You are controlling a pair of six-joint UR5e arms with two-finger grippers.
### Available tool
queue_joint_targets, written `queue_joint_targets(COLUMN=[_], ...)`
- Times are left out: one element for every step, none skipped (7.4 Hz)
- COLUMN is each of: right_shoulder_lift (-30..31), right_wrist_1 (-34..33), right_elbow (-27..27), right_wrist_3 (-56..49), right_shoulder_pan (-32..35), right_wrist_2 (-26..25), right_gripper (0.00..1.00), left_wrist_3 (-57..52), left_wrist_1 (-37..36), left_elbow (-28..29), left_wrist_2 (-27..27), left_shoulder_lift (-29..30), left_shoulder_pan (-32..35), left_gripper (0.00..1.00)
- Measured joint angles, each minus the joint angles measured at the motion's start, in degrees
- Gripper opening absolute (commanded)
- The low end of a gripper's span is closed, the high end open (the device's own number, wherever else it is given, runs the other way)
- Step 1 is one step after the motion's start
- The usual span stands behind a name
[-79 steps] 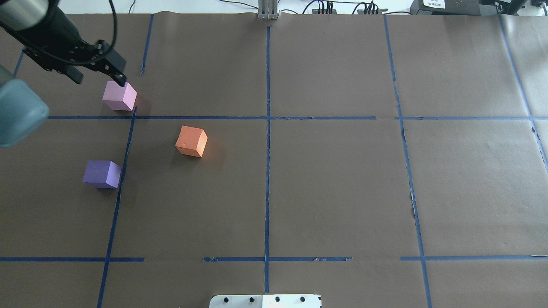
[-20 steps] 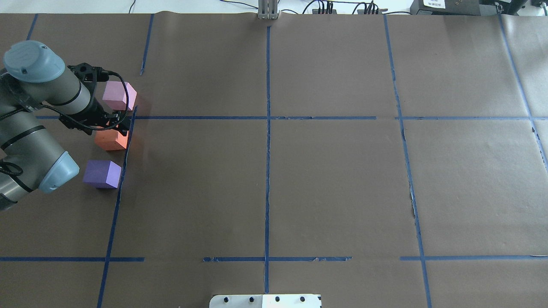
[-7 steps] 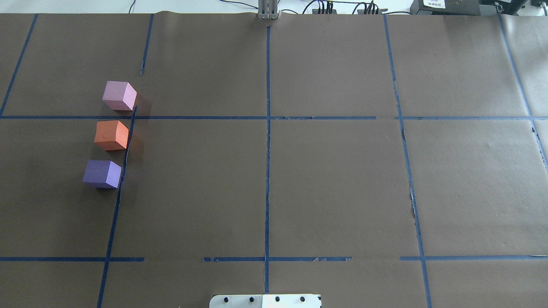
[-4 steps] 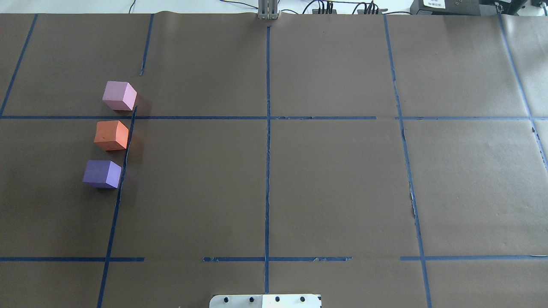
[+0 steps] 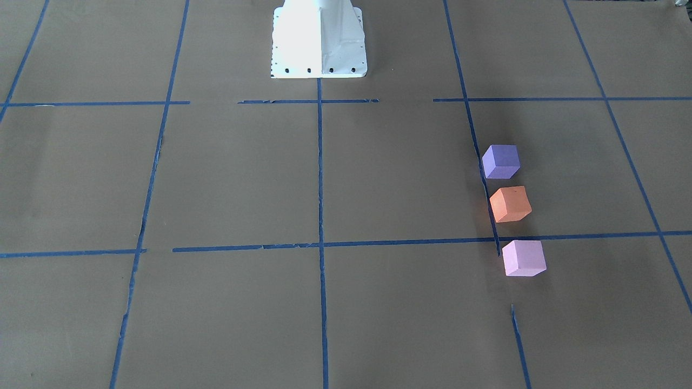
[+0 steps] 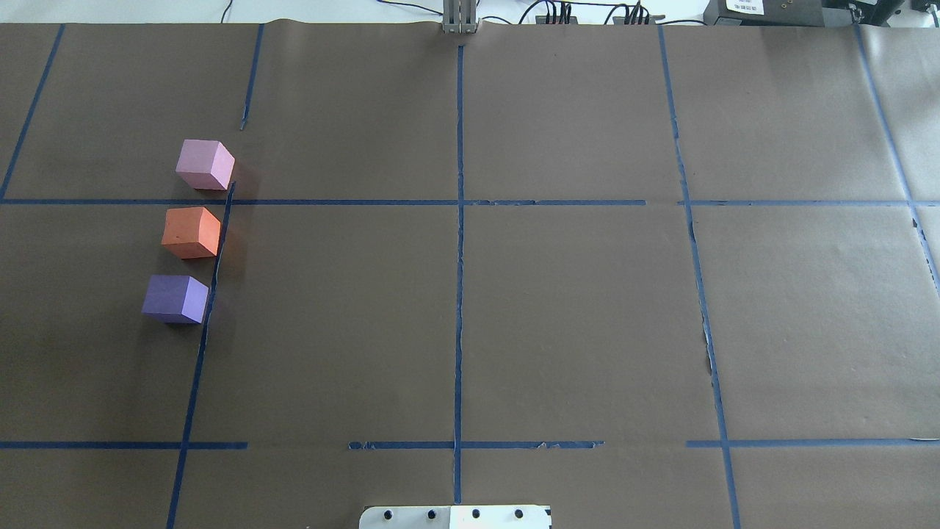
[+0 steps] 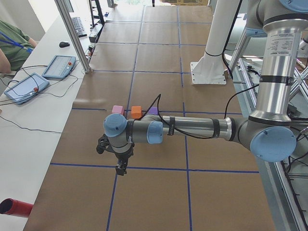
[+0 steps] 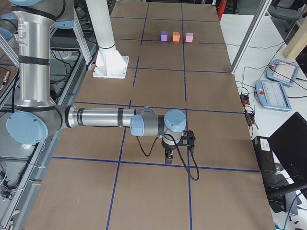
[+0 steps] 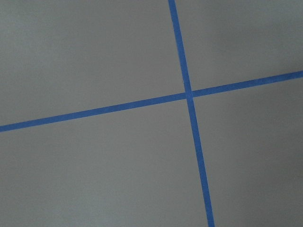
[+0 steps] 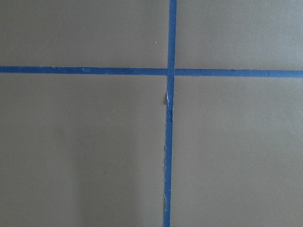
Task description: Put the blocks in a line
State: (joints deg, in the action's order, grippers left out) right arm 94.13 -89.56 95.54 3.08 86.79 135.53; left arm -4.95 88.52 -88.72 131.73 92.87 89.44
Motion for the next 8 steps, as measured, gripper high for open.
queue_joint_targets(right_shoulder_lift=[0.0, 0.0, 0.0, 0.0, 0.0, 0.0, 0.0, 0.0], right_wrist_1=[0.0, 0.0, 0.0, 0.0, 0.0, 0.0, 0.0, 0.0], right_elbow=[0.0, 0.0, 0.0, 0.0, 0.0, 0.0, 0.0, 0.0], right_wrist_3=[0.0, 0.0, 0.0, 0.0, 0.0, 0.0, 0.0, 0.0], right_shoulder_pan=[0.0, 0.0, 0.0, 0.0, 0.0, 0.0, 0.0, 0.0], right_wrist_2=[0.0, 0.0, 0.0, 0.0, 0.0, 0.0, 0.0, 0.0], right_gripper=[1.0, 1.0, 1.0, 1.0, 1.0, 1.0, 1.0, 1.0], left_wrist_3=[2.1, 3.0, 3.3, 3.3, 3.4, 3.4, 3.4, 3.4], left_wrist_1=[0.1, 0.2, 0.3, 0.4, 0.4, 0.4, 0.4, 0.4], left_elbow=[-0.1, -0.1, -0.1, -0.2, -0.2, -0.3, -0.4, -0.4], left_wrist_2=[0.3, 0.5, 0.6, 0.6, 0.7, 0.7, 0.7, 0.7], left_shoulder_lift=[0.0, -0.1, -0.1, -0.1, -0.1, -0.1, -0.1, -0.1], left_shoulder_pan=[0.0, 0.0, 0.0, 0.0, 0.0, 0.1, 0.2, 0.3], left_gripper=[1.0, 1.0, 1.0, 1.0, 1.0, 1.0, 1.0, 1.0])
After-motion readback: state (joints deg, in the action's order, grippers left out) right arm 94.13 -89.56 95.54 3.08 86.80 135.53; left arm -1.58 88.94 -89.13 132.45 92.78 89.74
